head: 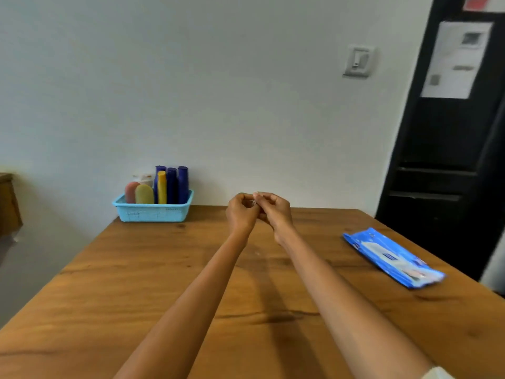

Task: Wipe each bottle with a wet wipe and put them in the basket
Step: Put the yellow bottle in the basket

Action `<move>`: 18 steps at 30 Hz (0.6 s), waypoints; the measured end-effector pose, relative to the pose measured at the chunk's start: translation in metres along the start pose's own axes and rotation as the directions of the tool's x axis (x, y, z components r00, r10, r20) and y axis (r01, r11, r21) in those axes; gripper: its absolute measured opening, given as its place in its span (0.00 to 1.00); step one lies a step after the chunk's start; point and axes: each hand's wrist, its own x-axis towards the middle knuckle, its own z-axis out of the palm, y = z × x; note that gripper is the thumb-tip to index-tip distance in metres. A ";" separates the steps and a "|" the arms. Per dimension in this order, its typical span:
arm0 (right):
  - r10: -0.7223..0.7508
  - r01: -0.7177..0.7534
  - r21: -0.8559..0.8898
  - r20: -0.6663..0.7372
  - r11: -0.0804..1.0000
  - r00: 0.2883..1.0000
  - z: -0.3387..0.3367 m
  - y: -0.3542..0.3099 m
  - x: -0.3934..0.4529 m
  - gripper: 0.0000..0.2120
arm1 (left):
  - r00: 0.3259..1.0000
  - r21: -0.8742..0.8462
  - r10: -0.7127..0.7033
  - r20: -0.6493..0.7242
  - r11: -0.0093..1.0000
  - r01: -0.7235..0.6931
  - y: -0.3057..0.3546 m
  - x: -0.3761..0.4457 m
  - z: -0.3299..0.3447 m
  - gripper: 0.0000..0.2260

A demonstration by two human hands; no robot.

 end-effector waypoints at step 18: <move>0.257 -0.540 -0.726 -0.475 0.426 0.842 -0.300 -0.053 -0.097 0.16 | 0.476 0.001 -0.391 0.788 0.773 0.634 0.040 -0.179 0.187 0.25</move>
